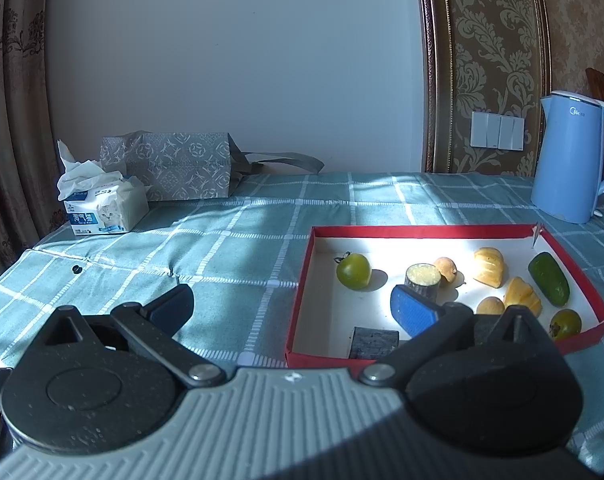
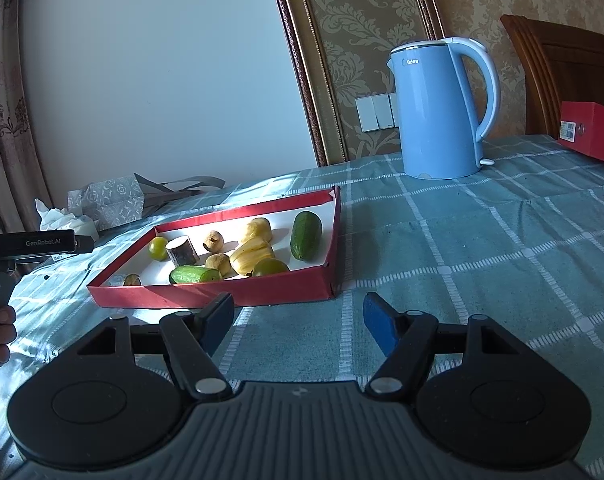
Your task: Organize fruits
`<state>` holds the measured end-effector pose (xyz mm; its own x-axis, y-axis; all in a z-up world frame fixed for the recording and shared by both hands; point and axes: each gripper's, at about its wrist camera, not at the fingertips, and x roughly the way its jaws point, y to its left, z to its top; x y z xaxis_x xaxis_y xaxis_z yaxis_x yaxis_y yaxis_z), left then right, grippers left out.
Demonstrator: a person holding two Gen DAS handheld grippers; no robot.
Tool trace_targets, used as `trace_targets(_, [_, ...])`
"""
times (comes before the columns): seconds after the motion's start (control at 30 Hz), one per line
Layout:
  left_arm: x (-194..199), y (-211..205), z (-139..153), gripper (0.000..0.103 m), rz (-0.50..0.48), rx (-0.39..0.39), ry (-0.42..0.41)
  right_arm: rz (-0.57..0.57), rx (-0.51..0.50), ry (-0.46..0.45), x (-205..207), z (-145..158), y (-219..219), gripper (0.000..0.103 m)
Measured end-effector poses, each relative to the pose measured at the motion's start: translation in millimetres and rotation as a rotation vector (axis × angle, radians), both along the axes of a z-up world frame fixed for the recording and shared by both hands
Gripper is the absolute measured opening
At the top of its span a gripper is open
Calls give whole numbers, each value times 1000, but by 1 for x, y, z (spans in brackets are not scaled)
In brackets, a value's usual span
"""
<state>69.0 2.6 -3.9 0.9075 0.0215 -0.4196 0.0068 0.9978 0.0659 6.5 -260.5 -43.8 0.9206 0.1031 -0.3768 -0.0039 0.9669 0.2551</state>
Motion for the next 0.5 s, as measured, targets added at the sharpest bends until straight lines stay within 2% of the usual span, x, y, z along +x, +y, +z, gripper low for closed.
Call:
trace_targets(0.27, [1,1,-1,103,4,5,0,8,-5,0,1,0,2,71])
trace_targets(0.5, [-3,0,1,103,15,25,-34,7,-4,2,1,-1,2,71])
